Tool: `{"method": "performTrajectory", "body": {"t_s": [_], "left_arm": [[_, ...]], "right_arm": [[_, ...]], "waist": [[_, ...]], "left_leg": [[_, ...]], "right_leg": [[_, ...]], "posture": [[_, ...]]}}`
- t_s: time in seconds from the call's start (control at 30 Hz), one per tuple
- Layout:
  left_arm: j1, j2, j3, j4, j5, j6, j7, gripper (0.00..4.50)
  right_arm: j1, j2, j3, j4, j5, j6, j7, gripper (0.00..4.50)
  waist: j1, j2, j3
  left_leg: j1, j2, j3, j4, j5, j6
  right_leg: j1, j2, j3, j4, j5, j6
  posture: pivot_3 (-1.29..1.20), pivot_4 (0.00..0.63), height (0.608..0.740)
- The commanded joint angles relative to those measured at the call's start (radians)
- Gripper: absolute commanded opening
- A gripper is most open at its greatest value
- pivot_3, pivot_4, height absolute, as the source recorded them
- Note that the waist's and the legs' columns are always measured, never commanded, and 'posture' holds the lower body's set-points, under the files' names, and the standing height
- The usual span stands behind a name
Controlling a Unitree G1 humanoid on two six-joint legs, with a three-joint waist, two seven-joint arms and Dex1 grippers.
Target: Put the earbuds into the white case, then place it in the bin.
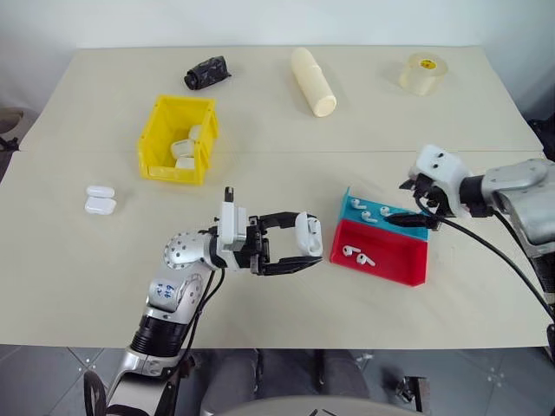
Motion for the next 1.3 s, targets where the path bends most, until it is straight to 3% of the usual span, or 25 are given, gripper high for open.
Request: {"method": "performTrajectory", "body": {"t_s": [0.03, 0.23, 0.33, 0.53, 0.87, 1.03, 1.2, 1.3], "left_arm": [[0.004, -0.001, 0.000, -0.016, 0.002, -0.023, 0.009, 2.80], [0.009, -0.009, -0.005, -0.015, 0.006, -0.031, 0.016, 2.80], [0.009, -0.013, -0.007, -0.015, 0.006, -0.034, 0.017, 2.80], [0.009, -0.015, -0.006, -0.013, 0.010, -0.038, 0.019, 2.80], [0.004, -0.010, -0.002, -0.008, 0.009, -0.041, 0.017, 2.80], [0.000, -0.007, 0.000, -0.006, 0.009, -0.041, 0.016, 2.80], [-0.008, -0.005, 0.006, -0.004, 0.005, -0.033, 0.021, 2.80], [-0.031, -0.011, 0.018, 0.013, 0.002, -0.023, 0.038, 2.80]], "right_arm": [[-0.050, 0.013, 0.034, 0.039, -0.058, -0.036, 0.051, 4.50], [-0.091, 0.056, 0.072, 0.121, -0.138, -0.094, 0.080, 4.50], [-0.105, 0.071, 0.077, 0.156, -0.164, -0.129, 0.088, 3.89], [-0.113, 0.088, 0.078, 0.188, -0.195, -0.153, 0.119, 1.92], [-0.125, 0.112, 0.075, 0.222, -0.226, -0.170, 0.137, 1.92], [-0.112, 0.120, 0.063, 0.217, -0.221, -0.174, 0.128, 0.54], [-0.098, 0.113, -0.009, 0.169, -0.180, -0.170, 0.102, 0.54], [-0.061, 0.108, -0.143, 0.068, -0.065, -0.168, 0.110, 0.54]], "waist": [[0.001, 0.000, 0.000], [0.000, 0.000, 0.000], [0.000, 0.000, 0.000], [-0.001, 0.000, 0.000], [-0.002, 0.000, 0.000], [-0.002, 0.000, 0.000], [-0.002, 0.000, 0.000], [0.000, 0.000, 0.000]], "left_leg": [[0.000, 0.000, 0.000, 0.000, 0.000, 0.000], [0.000, 0.000, 0.000, 0.001, 0.000, 0.000], [0.000, 0.000, 0.000, 0.002, 0.000, 0.000], [0.000, 0.000, 0.001, 0.003, 0.000, 0.000], [0.000, 0.000, 0.001, 0.003, 0.000, 0.000], [0.001, 0.000, 0.000, 0.003, 0.000, 0.000], [0.001, 0.000, 0.001, 0.003, 0.000, 0.000], [0.000, 0.000, 0.001, 0.003, 0.000, 0.000]], "right_leg": [[0.000, 0.000, 0.000, 0.000, 0.000, 0.000], [0.000, 0.000, 0.000, 0.001, 0.000, 0.000], [0.000, 0.000, 0.000, 0.002, 0.000, 0.000], [0.000, 0.000, 0.000, 0.002, 0.000, 0.000], [0.000, 0.000, 0.000, 0.002, 0.000, 0.000], [0.000, 0.000, 0.001, 0.003, 0.000, 0.000], [0.000, 0.000, 0.001, 0.003, 0.000, 0.000], [0.000, 0.000, 0.001, 0.003, 0.000, 0.000]], "posture": [[0.00, 0.150, 0.740], [0.00, 0.150, 0.740], [0.00, 0.150, 0.740], [0.00, 0.150, 0.740], [0.00, 0.150, 0.740], [0.00, 0.150, 0.740], [0.00, 0.150, 0.740], [0.00, 0.150, 0.740]]}}
